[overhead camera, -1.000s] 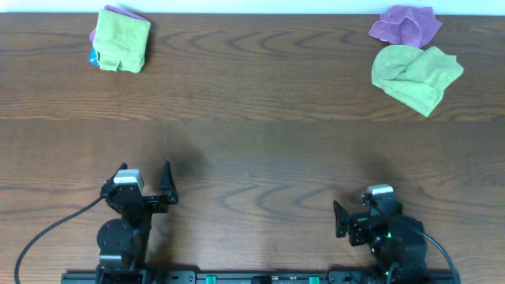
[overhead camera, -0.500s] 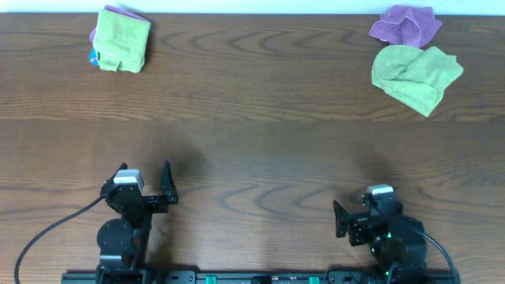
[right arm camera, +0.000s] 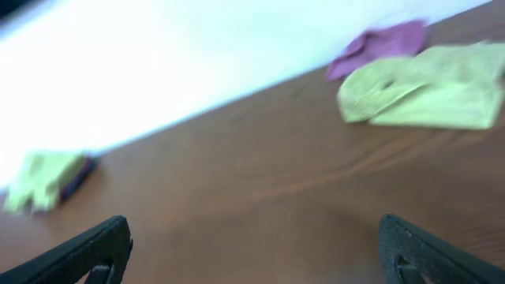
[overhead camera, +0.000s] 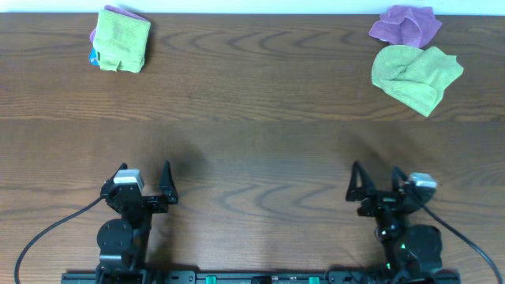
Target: Fold the cloth
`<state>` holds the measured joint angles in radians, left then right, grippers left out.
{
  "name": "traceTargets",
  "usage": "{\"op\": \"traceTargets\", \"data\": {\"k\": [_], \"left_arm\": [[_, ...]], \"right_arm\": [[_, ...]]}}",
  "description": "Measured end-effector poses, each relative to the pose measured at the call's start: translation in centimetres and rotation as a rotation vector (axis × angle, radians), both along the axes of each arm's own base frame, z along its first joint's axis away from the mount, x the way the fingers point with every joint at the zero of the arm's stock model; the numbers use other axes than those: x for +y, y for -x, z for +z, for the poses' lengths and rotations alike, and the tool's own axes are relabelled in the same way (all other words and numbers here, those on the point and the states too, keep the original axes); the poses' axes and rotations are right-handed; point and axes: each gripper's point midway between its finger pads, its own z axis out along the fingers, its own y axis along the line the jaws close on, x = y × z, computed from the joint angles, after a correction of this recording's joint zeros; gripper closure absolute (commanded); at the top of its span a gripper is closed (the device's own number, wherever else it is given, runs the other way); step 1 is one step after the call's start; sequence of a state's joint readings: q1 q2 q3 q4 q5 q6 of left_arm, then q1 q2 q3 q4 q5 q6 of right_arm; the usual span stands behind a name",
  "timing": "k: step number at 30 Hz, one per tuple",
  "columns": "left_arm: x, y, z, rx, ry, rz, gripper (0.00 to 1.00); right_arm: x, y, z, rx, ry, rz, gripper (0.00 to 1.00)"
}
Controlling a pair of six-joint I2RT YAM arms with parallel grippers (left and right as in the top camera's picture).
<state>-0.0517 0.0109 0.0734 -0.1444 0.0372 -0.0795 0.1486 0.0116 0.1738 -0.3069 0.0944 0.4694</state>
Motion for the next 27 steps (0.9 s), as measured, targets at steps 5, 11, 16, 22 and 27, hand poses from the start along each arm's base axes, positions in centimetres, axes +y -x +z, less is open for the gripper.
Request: {"op": "traceTargets", "data": {"k": [5, 11, 16, 22, 27], "left_arm": [[0.0, 0.0, 0.0, 0.0, 0.0, 0.0, 0.05], [0.0, 0.0, 0.0, 0.0, 0.0, 0.0, 0.05], [0.0, 0.0, 0.0, 0.0, 0.0, 0.0, 0.05], [0.0, 0.0, 0.0, -0.001, 0.001, 0.0, 0.05], [0.0, 0.0, 0.0, -0.001, 0.002, 0.0, 0.05]], "right_arm": [[-3.4, 0.0, 0.2, -0.011, -0.026, -0.197, 0.01], [-6.6, -0.4, -1.5, 0.071, -0.013, -0.361, 0.01], [-8.6, -2.1, -3.3, 0.153, -0.036, -0.41, 0.01], [-10.6, -4.6, -5.6, 0.288, -0.092, -0.398, 0.01], [-11.8, -8.5, -4.4, 0.364, -0.087, -0.342, 0.01]]}}
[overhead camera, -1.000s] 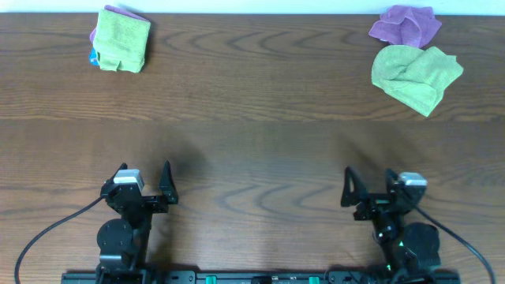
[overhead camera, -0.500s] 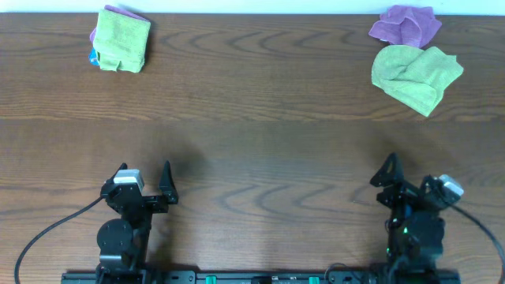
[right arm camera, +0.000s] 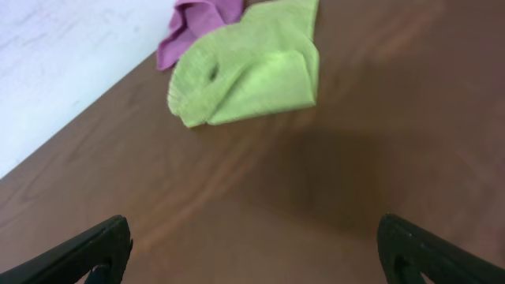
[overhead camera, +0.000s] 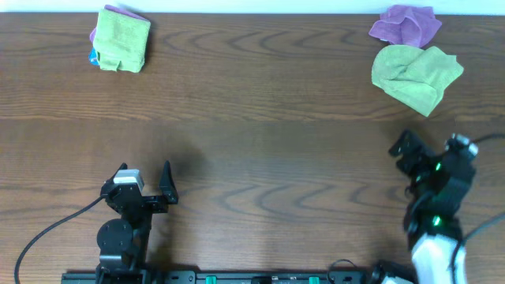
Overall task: Fold the cloth
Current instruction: 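Reach the right gripper to the crumpled green towel at far right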
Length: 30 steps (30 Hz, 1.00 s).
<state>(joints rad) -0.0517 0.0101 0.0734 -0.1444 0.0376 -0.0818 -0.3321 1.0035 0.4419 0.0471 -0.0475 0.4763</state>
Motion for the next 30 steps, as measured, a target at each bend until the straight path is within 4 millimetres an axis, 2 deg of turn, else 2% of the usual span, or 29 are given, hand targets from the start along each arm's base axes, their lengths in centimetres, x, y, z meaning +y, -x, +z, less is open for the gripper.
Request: {"op": "traceTargets", "data": {"k": [4, 8, 12, 17, 21, 24, 25, 27, 28, 29, 30], "left_arm": [[0.0, 0.0, 0.0, 0.0, 0.0, 0.0, 0.05], [0.0, 0.0, 0.0, 0.0, 0.0, -0.001, 0.05], [0.0, 0.0, 0.0, 0.0, 0.0, -0.001, 0.05], [0.0, 0.0, 0.0, 0.0, 0.0, -0.001, 0.05], [0.0, 0.0, 0.0, 0.0, 0.0, -0.001, 0.05], [0.0, 0.0, 0.0, 0.0, 0.0, -0.001, 0.05], [0.0, 0.0, 0.0, 0.0, 0.0, -0.001, 0.05], [0.0, 0.0, 0.0, 0.0, 0.0, -0.001, 0.05], [0.0, 0.0, 0.0, 0.0, 0.0, -0.001, 0.05], [0.0, 0.0, 0.0, 0.0, 0.0, -0.001, 0.05], [0.0, 0.0, 0.0, 0.0, 0.0, -0.001, 0.05]], "right_arm": [[-1.1, -4.8, 1.6, 0.029, 0.034, 0.066, 0.01], [-2.4, -9.2, 1.9, 0.066, 0.063, 0.112, 0.01], [-3.8, -13.9, 1.0, 0.131, 0.064, 0.142, 0.01], [-5.4, -18.2, -1.2, 0.211, 0.042, 0.158, 0.01], [-5.7, -20.0, -3.7, 0.268, 0.008, 0.183, 0.01], [-5.1, -20.2, -5.9, 0.308, -0.034, 0.214, 0.02], [-4.8, -20.0, -6.6, 0.325, -0.052, 0.225, 0.13], [-4.3, -19.5, -7.6, 0.355, -0.079, 0.24, 0.23], [-4.2, -19.4, -7.6, 0.359, -0.082, 0.246, 0.33], [-4.0, -19.3, -7.7, 0.362, -0.088, 0.25, 0.29], [-3.9, -19.3, -7.7, 0.364, -0.1, 0.249, 0.09]]}}
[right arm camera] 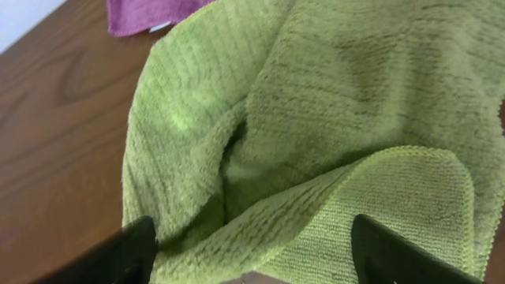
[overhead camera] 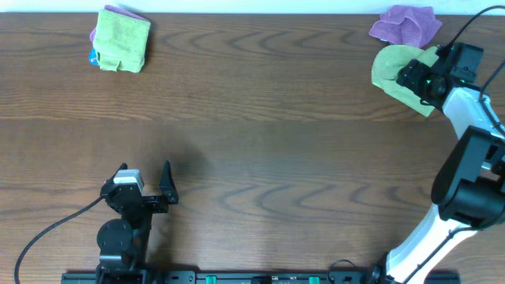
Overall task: Fold the cloth
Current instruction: 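Reach the right gripper to the crumpled green towel at far right, then grasp the green towel edge with the right gripper and fling it toward center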
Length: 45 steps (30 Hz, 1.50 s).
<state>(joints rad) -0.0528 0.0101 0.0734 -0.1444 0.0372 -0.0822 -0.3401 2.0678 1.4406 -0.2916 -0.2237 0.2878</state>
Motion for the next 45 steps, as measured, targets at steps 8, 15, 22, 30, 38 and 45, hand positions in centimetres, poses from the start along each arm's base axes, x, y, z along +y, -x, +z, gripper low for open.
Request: {"op": "traceTargets", "data": {"k": [8, 15, 22, 30, 38, 45], "left_arm": [[0.0, 0.0, 0.0, 0.0, 0.0, 0.0, 0.05], [0.0, 0.0, 0.0, 0.0, 0.0, 0.0, 0.05], [0.0, 0.0, 0.0, 0.0, 0.0, 0.0, 0.05], [0.0, 0.0, 0.0, 0.0, 0.0, 0.0, 0.05], [0.0, 0.0, 0.0, 0.0, 0.0, 0.0, 0.05], [0.0, 0.0, 0.0, 0.0, 0.0, 0.0, 0.05]], "right_arm": [[-0.1, 0.4, -0.3, 0.022, -0.006, -0.024, 0.03], [-0.5, -0.2, -1.2, 0.01, -0.027, -0.067, 0.25], [-0.4, -0.7, -3.9, 0.026, -0.075, -0.095, 0.78], [-0.1, -0.8, -3.7, 0.016, -0.112, -0.112, 0.99], [2.7, -2.3, -0.8, -0.034, -0.276, -0.006, 0.99], [7.2, -3.2, 5.4, -0.02, -0.349, 0.137, 0.99]]}}
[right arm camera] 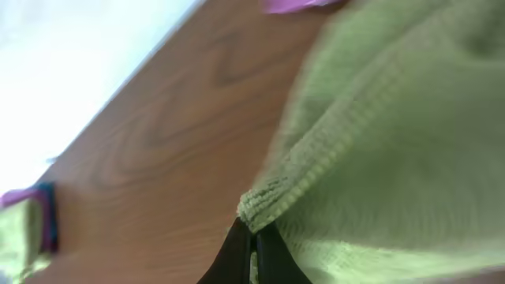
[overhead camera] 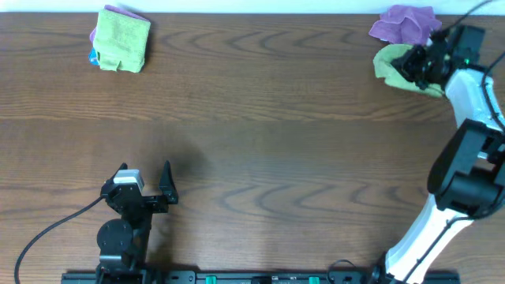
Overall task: Fold the cloth
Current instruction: 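Grasp the green towel edge with the right gripper and fling it toward center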
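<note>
The crumpled green cloth [overhead camera: 388,63] lies at the table's far right corner, largely covered by my right arm. My right gripper [overhead camera: 408,63] is shut on it. In the right wrist view the black fingertips [right arm camera: 237,248] pinch a hemmed corner of the green cloth [right arm camera: 394,158], which fills the right half of that view. My left gripper [overhead camera: 150,185] rests near the front edge at the left, its fingers apart, with nothing between them.
A purple cloth [overhead camera: 406,24] lies bunched just behind the green one, by the back edge. A folded green cloth [overhead camera: 123,39] sits on purple and blue ones at the far left corner. The brown wooden table [overhead camera: 260,134] spans the view.
My right gripper was open just above the green cloth; now it is shut on a hemmed corner of it. The cloth looks more bunched up. The left arm has not moved.
Both grippers first rested open at the front edge. My right gripper then stood farther out to the right with the green cloth ahead, then hung open over that cloth, and now grips its corner. The left arm stayed put throughout.
</note>
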`<state>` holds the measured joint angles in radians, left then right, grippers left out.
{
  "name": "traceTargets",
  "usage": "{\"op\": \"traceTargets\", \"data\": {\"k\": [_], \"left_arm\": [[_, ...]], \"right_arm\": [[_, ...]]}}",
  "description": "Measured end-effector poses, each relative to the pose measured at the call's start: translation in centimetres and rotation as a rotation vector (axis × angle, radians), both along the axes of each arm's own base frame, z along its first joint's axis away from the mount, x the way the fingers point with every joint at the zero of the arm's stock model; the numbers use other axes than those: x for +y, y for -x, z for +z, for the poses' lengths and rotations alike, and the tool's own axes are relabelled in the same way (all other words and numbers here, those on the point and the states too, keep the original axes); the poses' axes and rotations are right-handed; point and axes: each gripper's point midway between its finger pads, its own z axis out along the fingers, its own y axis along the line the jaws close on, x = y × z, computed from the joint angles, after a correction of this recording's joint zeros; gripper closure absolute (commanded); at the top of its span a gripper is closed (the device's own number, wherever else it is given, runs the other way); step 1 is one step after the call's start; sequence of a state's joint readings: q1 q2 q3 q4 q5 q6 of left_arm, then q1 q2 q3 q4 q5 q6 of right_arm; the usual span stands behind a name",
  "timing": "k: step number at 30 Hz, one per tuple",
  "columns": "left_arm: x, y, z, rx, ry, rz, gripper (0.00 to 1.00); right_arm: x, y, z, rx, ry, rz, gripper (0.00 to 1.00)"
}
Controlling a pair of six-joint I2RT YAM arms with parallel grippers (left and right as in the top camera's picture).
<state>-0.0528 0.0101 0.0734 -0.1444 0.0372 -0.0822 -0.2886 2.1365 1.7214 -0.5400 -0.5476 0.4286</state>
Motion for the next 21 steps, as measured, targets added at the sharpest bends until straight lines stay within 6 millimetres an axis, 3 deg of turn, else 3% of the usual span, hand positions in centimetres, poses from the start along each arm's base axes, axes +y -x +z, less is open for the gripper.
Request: {"op": "traceTargets", "data": {"k": [5, 7, 12, 17, 19, 21], "left_arm": [[0.0, 0.0, 0.0, 0.0, 0.0, 0.0, 0.05], [0.0, 0.0, 0.0, 0.0, 0.0, 0.0, 0.05], [0.0, 0.0, 0.0, 0.0, 0.0, 0.0, 0.05], [0.0, 0.0, 0.0, 0.0, 0.0, 0.0, 0.05], [0.0, 0.0, 0.0, 0.0, 0.0, 0.0, 0.05], [0.0, 0.0, 0.0, 0.0, 0.0, 0.0, 0.05]], "right_arm": [[6.1, 0.3, 6.8, -0.045, 0.044, 0.149, 0.99], [10.4, 1.4, 11.2, -0.093, 0.076, 0.248, 0.99], [18.2, 5.0, 17.7, -0.181, 0.119, 0.432, 0.99], [25.0, 9.6, 21.6, -0.254, 0.137, 0.608, 0.99], [26.6, 11.9, 22.5, -0.258, 0.145, 0.666, 0.99], [26.8, 13.9, 22.5, -0.224, 0.17, 0.69, 0.99]]}}
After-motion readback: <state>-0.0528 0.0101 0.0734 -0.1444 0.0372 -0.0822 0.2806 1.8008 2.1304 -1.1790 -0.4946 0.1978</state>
